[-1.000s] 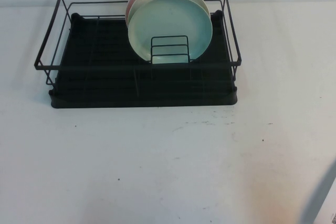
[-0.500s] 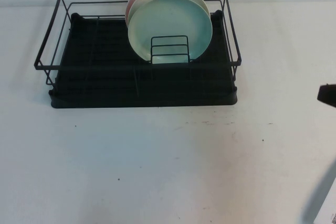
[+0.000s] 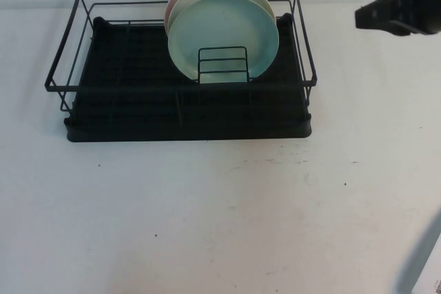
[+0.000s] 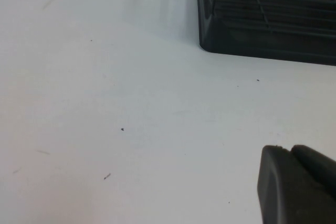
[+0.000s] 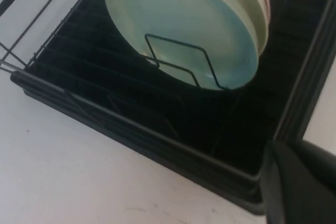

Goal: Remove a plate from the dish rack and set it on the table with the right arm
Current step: Grasp the plate from the shelf

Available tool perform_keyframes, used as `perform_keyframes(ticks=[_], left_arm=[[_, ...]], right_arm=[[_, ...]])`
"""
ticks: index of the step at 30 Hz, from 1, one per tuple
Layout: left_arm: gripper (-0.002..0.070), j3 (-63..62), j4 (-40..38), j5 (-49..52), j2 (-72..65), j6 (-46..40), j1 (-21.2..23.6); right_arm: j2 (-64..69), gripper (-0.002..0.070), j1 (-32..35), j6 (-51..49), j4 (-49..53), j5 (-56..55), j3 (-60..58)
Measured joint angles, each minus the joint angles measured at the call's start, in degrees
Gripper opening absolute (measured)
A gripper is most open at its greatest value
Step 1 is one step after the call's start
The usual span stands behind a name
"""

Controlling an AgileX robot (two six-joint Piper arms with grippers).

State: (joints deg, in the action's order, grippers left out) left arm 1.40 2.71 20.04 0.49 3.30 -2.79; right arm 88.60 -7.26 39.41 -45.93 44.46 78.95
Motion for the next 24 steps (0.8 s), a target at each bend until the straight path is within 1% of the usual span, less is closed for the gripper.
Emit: perform_keyframes(ticks=[6,15,20,22,24], left_arm=[[-0.0004,0.0,0.0,0.0,0.0,0.0,0.0],[-0.0004,0.0,0.0,0.0,0.0,0.0,0.0],[-0.0004,0.0,0.0,0.0,0.0,0.0,0.0],[-0.0004,0.0,0.0,0.0,0.0,0.0,0.0],[-0.0004,0.0,0.0,0.0,0.0,0.0,0.0]], right_arm=[[10.9,-0.0018,-4.0,1.1,4.8,3.8,15.3],[23.8,-0.0018,-7.7,2.3,9.7,8.7,35.1],[30.4,-0.001,-10.5,9.2,11.7,10.8,42.8],[32.4,0.0008,-11.3,12.0,11.8,10.9,45.1],[34.0,0.0044,-12.1,15.0,11.9,10.7,47.1]])
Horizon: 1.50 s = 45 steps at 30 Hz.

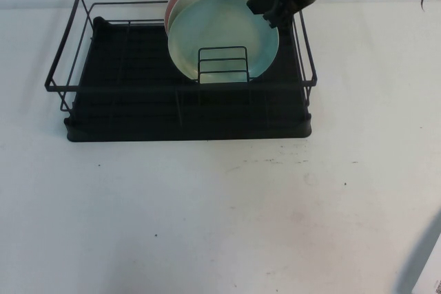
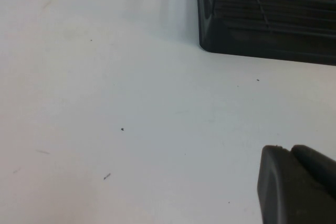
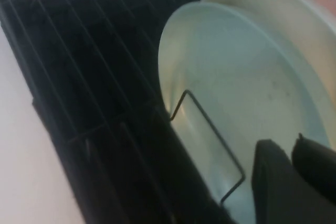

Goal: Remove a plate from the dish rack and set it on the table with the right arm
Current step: Grasp the plate from the shelf

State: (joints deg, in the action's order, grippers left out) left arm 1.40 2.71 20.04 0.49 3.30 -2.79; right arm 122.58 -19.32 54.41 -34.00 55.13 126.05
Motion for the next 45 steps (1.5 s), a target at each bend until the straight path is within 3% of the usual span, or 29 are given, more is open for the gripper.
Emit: perform_keyframes(ticks=[6,9,24,45], left_arm=[[-0.0004,0.0,0.0,0.0,0.0,0.0,0.0],[-0.0004,0.0,0.0,0.0,0.0,0.0,0.0],[-0.0004,0.0,0.0,0.0,0.0,0.0,0.0],[-0.0004,0.0,0.0,0.0,0.0,0.0,0.0]], right_arm=[[2.1,0.0189,-0.9,5.9,0.1,-3.3,3.1],[3.0,0.022,-1.2,8.9,0.0,-6.2,3.4],[4.9,0.0234,-1.9,17.8,-0.9,-10.4,3.5],[8.7,0.0234,-1.9,19.7,-1.1,-16.4,3.5]])
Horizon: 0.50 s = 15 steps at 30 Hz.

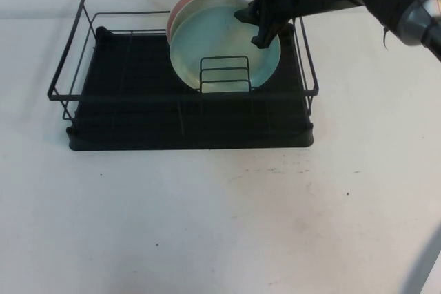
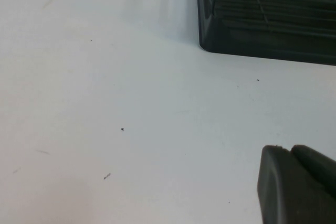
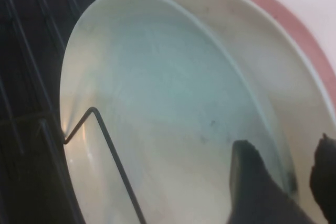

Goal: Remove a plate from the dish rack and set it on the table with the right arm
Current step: Grasp the plate from the shelf

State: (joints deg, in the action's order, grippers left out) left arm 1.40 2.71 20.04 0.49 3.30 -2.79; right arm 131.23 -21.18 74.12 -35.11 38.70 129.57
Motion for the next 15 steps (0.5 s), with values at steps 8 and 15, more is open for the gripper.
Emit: perform_keyframes(ticks=[8,15], left_arm=[[-0.0004,0.0,0.0,0.0,0.0,0.0,0.0],[-0.0004,0.0,0.0,0.0,0.0,0.0,0.0]], right_arm=[[1.1,0.0234,0.0,0.0,0.0,-0.4,0.0],[1.8,0.0234,0.0,0.0,0.7,-1.5,0.0]])
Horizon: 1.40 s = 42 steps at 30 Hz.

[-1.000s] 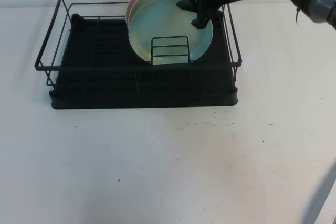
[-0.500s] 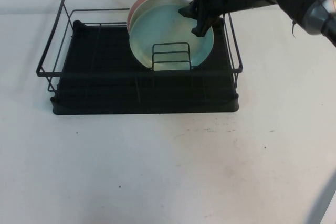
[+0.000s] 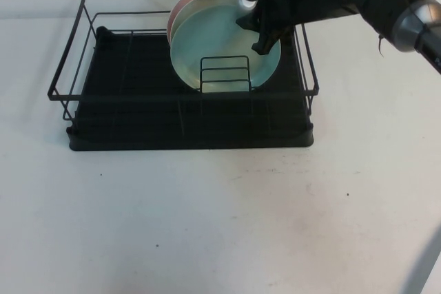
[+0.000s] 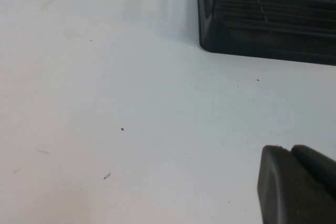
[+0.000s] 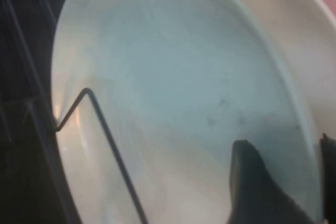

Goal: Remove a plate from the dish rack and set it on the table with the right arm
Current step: Grasp the plate from the shelf

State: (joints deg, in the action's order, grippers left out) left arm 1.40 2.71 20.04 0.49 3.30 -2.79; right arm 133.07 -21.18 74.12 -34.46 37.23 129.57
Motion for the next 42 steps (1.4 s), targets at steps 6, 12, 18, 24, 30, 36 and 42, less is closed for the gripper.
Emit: perform_keyframes(ticks=[6,12,18,24,30,36,42], left_arm=[[-0.0004,0.0,0.0,0.0,0.0,0.0,0.0],[-0.0004,0.0,0.0,0.0,0.0,0.0,0.0],[-0.0004,0.0,0.0,0.0,0.0,0.0,0.0],[-0.0004,0.0,0.0,0.0,0.0,0.0,0.0],[-0.0004,0.0,0.0,0.0,0.0,0.0,0.0],[-0.0004,0.0,0.0,0.0,0.0,0.0,0.0],[-0.0004,0.0,0.0,0.0,0.0,0.0,0.0]], right_arm=[[0.6,0.0229,0.0,0.0,0.0,-1.0,0.0],[0.9,0.0176,-0.1,0.0,0.2,-1.0,0.0],[0.8,0.0084,-0.1,0.0,0.0,0.8,0.0],[0.5,0.0083,-0.2,-0.4,-0.2,1.0,0.0],[-1.6,0.0083,-0.2,-1.8,0.5,2.5,0.0],[-5.9,0.0079,-0.2,-2.7,1.2,4.2,0.0],[-10.8,0.0076,-0.1,-5.2,1.4,6.3,0.0]])
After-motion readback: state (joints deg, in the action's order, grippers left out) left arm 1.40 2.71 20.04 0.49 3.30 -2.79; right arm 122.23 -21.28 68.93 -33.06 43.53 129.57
